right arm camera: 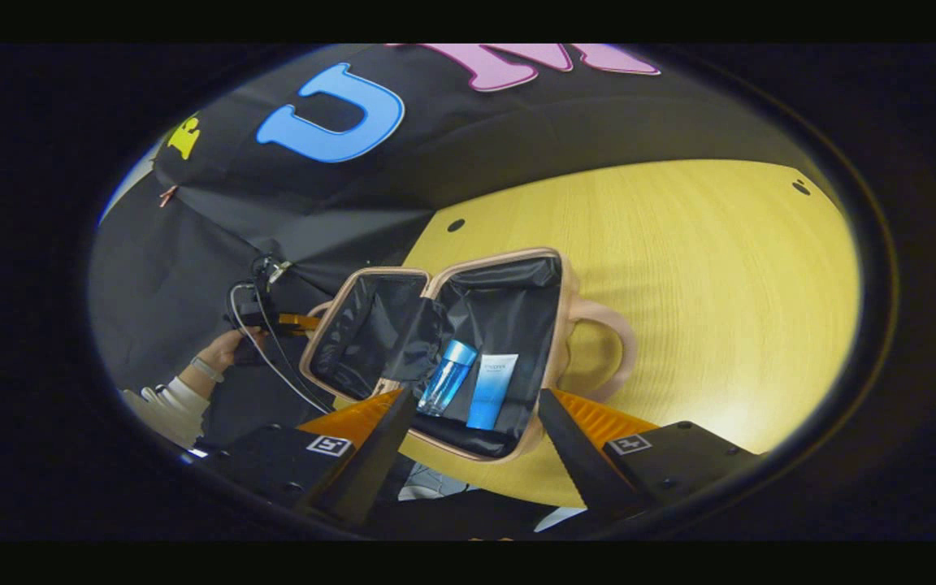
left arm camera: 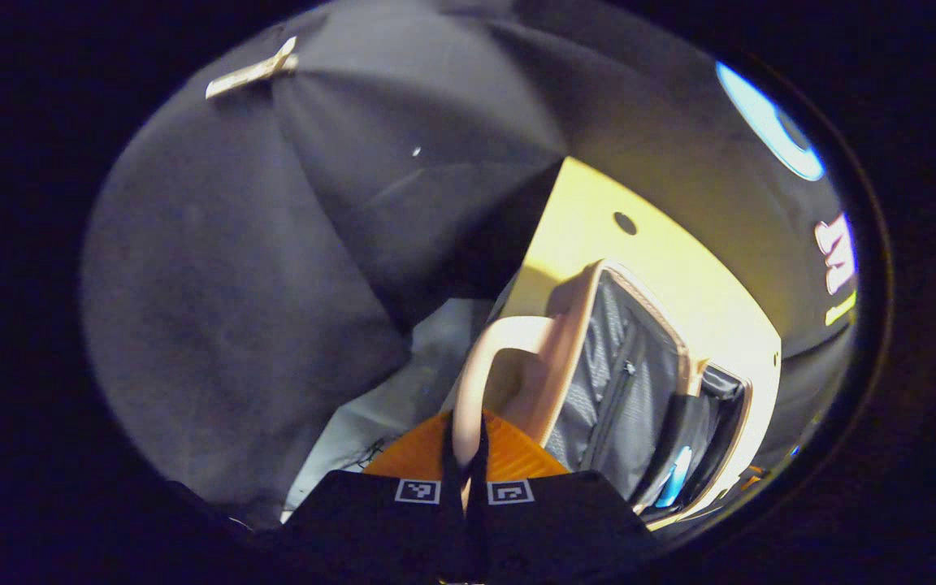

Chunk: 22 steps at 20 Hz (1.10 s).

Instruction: First open the suitcase, pack the skin care products into it, and then close the suitcase.

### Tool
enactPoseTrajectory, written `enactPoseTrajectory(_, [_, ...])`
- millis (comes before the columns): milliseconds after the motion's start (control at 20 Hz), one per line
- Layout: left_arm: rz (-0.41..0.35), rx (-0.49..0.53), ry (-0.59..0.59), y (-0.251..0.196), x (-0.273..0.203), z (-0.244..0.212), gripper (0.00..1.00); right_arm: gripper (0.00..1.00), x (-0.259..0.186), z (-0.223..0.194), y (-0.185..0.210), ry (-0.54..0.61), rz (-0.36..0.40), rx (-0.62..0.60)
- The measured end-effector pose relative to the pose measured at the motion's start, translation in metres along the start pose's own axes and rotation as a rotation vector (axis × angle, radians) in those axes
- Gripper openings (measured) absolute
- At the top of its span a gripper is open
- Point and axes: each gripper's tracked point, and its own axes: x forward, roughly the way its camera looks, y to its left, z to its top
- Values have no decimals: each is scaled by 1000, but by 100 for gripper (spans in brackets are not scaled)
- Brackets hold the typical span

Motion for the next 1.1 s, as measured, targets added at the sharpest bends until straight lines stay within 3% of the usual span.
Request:
enactPoseTrajectory(300, [-141,168,-166,-116,-128,24,6,97,-52,3,-21,-73,20,-86])
enactPoseTrajectory(400, [-192,185,-200,-170,-152,18,6,97,-73,4,-27,-97,45,-91])
enactPoseTrajectory(550, [-249,297,-240,-255,-164,-3,6,97,-112,4,-43,-120,47,-126])
enactPoseTrajectory(650, [-337,380,-241,-318,-157,-25,6,97,-138,3,-56,-136,48,-129])
enactPoseTrajectory(750, [-439,375,-190,-377,-131,-55,6,97,-160,3,-73,-152,36,-115])
enactPoseTrajectory(850, [-487,403,-139,-423,-100,-95,6,97,-181,3,-94,-180,8,-98])
enactPoseTrajectory(1000, [-446,525,-32,-465,-33,-154,7,97,-218,-4,-128,-212,-54,-65])
enactPoseTrajectory(1100, [-374,613,36,-476,12,-188,8,97,-235,-9,-144,-225,-101,-47])
